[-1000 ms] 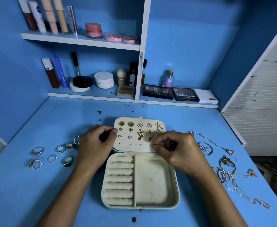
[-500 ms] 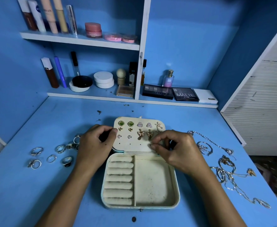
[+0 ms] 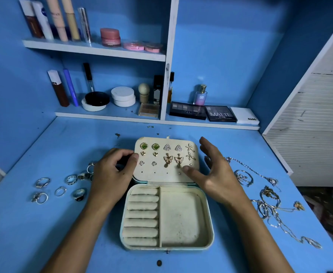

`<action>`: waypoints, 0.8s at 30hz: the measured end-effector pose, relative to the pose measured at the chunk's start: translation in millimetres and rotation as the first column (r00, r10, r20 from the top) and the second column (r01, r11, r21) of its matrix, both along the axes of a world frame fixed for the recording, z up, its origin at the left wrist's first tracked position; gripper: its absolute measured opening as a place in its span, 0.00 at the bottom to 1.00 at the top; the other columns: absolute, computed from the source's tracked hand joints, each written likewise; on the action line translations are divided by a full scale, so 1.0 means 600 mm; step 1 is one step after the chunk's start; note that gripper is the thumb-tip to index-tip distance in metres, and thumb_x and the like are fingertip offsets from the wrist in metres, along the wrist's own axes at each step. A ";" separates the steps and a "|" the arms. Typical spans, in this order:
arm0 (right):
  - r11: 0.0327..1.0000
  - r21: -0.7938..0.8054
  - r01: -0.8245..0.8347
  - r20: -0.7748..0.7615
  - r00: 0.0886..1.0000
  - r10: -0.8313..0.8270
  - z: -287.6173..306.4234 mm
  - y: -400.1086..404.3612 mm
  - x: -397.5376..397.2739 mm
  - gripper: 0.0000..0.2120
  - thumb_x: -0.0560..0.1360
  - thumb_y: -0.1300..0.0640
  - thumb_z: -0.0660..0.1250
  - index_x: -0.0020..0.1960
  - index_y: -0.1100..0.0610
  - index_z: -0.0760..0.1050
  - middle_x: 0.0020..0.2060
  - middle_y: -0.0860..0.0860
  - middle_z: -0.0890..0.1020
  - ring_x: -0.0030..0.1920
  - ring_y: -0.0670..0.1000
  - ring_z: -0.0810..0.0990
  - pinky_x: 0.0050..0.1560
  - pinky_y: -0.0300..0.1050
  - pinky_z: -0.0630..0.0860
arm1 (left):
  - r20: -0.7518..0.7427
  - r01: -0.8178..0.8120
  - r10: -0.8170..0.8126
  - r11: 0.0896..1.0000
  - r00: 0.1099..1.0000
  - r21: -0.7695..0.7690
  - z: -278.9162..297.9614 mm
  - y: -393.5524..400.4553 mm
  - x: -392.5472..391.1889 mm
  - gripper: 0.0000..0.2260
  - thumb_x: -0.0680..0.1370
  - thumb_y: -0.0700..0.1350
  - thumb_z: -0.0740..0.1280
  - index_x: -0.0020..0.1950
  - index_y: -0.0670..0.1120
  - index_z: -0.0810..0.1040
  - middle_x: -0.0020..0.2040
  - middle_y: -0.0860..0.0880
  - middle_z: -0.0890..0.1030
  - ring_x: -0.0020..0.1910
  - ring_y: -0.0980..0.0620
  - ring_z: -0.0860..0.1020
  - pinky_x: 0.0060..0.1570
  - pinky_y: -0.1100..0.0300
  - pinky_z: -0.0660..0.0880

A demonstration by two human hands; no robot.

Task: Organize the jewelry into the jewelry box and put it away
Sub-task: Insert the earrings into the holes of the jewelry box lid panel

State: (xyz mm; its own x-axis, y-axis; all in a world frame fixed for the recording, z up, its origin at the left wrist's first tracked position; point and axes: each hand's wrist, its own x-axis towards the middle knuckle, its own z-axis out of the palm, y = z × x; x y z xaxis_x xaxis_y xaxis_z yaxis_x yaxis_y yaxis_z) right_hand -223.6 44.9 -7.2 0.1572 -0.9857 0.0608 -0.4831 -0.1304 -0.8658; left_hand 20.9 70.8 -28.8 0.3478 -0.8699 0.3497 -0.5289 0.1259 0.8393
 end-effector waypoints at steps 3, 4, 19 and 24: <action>0.998 0.056 -0.007 -0.004 1.000 0.007 0.001 -0.003 0.004 0.48 0.69 0.44 0.78 0.80 0.48 0.56 0.76 0.42 0.65 0.75 0.44 0.64 0.74 0.47 0.65 | -0.008 0.007 -0.007 1.000 1.000 -0.014 0.004 0.002 -0.004 0.02 0.78 0.43 0.70 0.48 0.47 0.83 0.46 0.56 0.82 0.46 0.62 0.78 0.44 0.76 0.69; 0.998 0.064 -0.014 -0.007 1.000 0.015 0.001 -0.004 0.006 0.49 0.67 0.41 0.78 0.80 0.48 0.57 0.75 0.42 0.67 0.73 0.44 0.68 0.73 0.49 0.68 | -0.017 0.009 -0.010 1.000 1.000 -0.014 0.005 0.003 -0.004 0.02 0.78 0.43 0.70 0.48 0.47 0.83 0.46 0.56 0.83 0.46 0.62 0.78 0.43 0.76 0.69; 0.995 0.076 -0.070 0.118 0.991 0.061 -0.011 -0.017 0.002 0.38 0.65 0.48 0.81 0.70 0.43 0.66 0.59 0.38 0.79 0.61 0.40 0.78 0.64 0.48 0.77 | -0.189 0.012 0.002 0.997 0.982 0.073 0.010 -0.014 0.001 0.03 0.78 0.44 0.69 0.46 0.52 0.82 0.44 0.56 0.84 0.44 0.61 0.80 0.46 0.65 0.72; 0.994 0.085 -0.072 0.123 0.991 0.061 -0.012 -0.019 0.004 0.38 0.65 0.49 0.81 0.69 0.43 0.66 0.59 0.38 0.79 0.60 0.39 0.78 0.64 0.48 0.77 | -0.157 0.015 -0.002 0.997 0.988 0.081 0.032 -0.044 0.017 0.04 0.79 0.47 0.68 0.47 0.51 0.82 0.40 0.55 0.83 0.43 0.56 0.79 0.46 0.58 0.74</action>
State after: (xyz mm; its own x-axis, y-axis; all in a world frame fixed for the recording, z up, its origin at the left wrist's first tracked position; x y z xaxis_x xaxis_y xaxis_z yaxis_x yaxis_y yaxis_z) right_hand -221.5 33.6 -14.2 0.2190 -0.9757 -0.0040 -0.3678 -0.0788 -0.9266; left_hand 30.9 44.1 -9.7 0.3853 -0.8963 0.2194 -0.3888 0.0579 0.9195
